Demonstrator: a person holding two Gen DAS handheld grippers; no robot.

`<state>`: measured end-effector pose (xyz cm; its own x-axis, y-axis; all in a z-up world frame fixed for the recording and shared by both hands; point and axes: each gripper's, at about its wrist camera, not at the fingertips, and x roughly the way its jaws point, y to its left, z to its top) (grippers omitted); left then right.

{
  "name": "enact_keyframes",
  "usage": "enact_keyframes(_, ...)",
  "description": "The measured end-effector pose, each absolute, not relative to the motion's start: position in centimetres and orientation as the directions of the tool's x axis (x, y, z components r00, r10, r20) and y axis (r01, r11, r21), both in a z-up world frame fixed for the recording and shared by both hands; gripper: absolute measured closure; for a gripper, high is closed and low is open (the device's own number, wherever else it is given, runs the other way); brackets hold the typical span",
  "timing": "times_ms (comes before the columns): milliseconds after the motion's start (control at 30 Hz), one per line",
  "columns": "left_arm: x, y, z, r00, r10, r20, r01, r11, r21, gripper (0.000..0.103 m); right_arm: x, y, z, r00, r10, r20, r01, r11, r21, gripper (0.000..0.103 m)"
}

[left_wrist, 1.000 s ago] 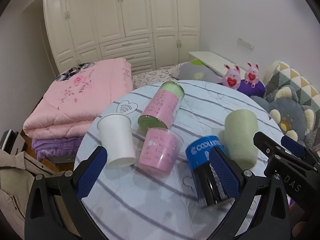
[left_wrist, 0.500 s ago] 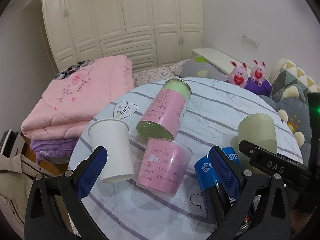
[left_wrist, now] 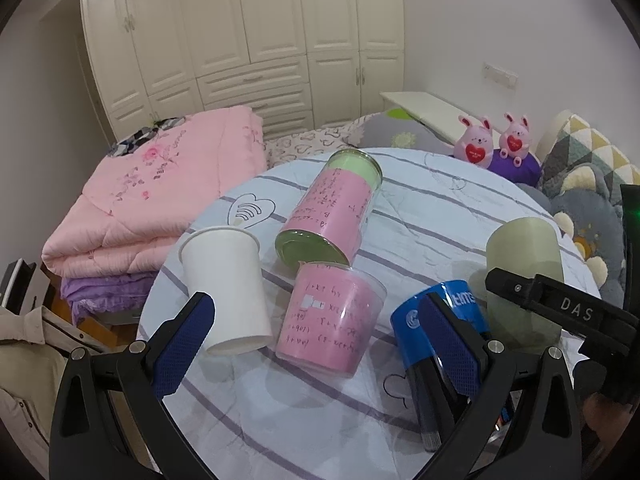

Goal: Flip cup upright
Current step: 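Close the right gripper on the pale green cup's body and lift it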

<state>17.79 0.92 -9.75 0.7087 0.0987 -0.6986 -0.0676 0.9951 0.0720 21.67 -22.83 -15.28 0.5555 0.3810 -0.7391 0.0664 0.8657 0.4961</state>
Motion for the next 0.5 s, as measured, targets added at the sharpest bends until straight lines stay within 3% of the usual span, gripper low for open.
enact_keyframes(500, 9.9, 1.4, -5.8, 0.744, 0.08, -0.663, -0.065, 0.997, 0.048, 0.0, 13.3, -24.2, -10.9, 0.584, 0.408, -0.702, 0.014, 0.859, 0.512, 0.023)
